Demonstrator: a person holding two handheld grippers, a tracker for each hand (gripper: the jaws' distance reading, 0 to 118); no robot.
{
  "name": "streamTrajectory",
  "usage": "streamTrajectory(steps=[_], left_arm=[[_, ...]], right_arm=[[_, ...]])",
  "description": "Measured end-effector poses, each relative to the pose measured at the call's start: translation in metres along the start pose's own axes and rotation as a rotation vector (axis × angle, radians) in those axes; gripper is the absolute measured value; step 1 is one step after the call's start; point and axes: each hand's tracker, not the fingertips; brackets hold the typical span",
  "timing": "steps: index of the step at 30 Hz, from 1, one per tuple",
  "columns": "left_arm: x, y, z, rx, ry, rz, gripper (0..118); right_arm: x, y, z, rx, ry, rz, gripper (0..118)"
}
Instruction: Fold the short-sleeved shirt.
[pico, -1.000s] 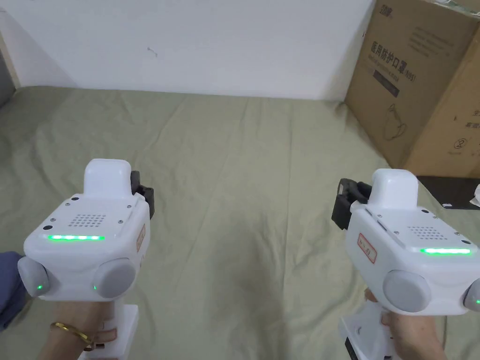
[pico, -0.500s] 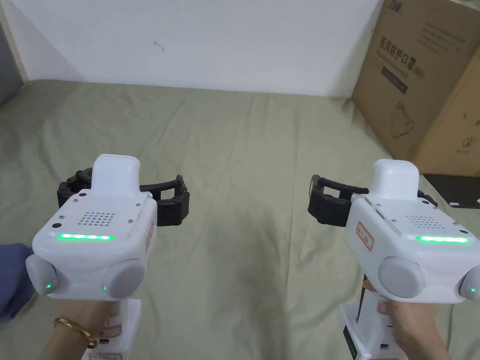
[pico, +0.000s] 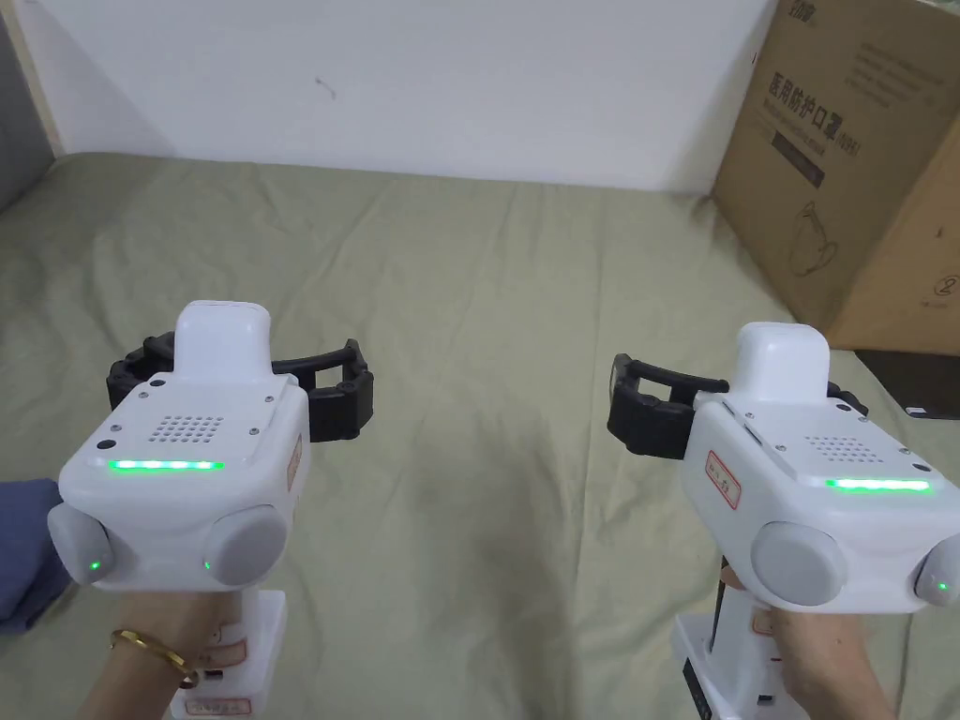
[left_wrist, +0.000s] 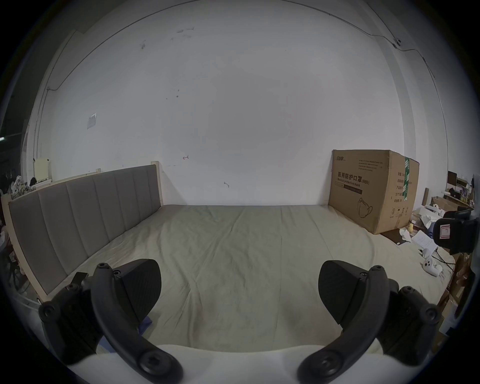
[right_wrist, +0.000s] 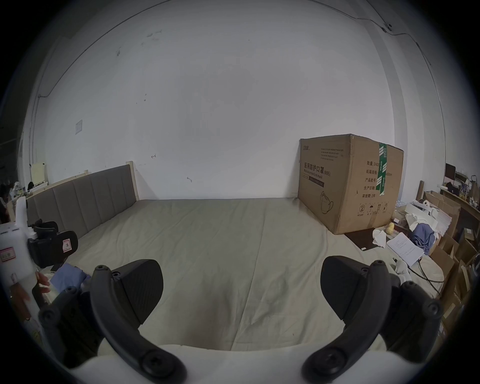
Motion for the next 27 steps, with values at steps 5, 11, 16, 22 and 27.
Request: streamTrajectory(steps=[5, 11, 16, 22, 27], left_arm=[[0.000, 0.000, 0.000, 0.004, 0.000, -0.002, 118], [0.002, 0.001, 0.001, 0.002, -0.005, -0.016, 118], [0.003, 0.000, 0.000, 0.003, -0.006, -0.020, 118], [0.003, -0.001, 0.001, 0.001, -0.007, -0.019, 118], [0.003, -0.001, 0.001, 0.001, -0.010, -0.020, 118]], right_arm=[[0.013, -0.001, -0.009, -0.001, -0.001, 0.004, 118], [0.005, -0.001, -0.004, -0.005, -0.001, -0.002, 118], [0.012, -0.003, -0.009, -0.006, -0.001, 0.006, 118], [0.012, -0.004, -0.008, -0.006, 0.000, 0.002, 118], [0.014, -0.005, -0.011, -0.008, -0.005, 0.003, 118]])
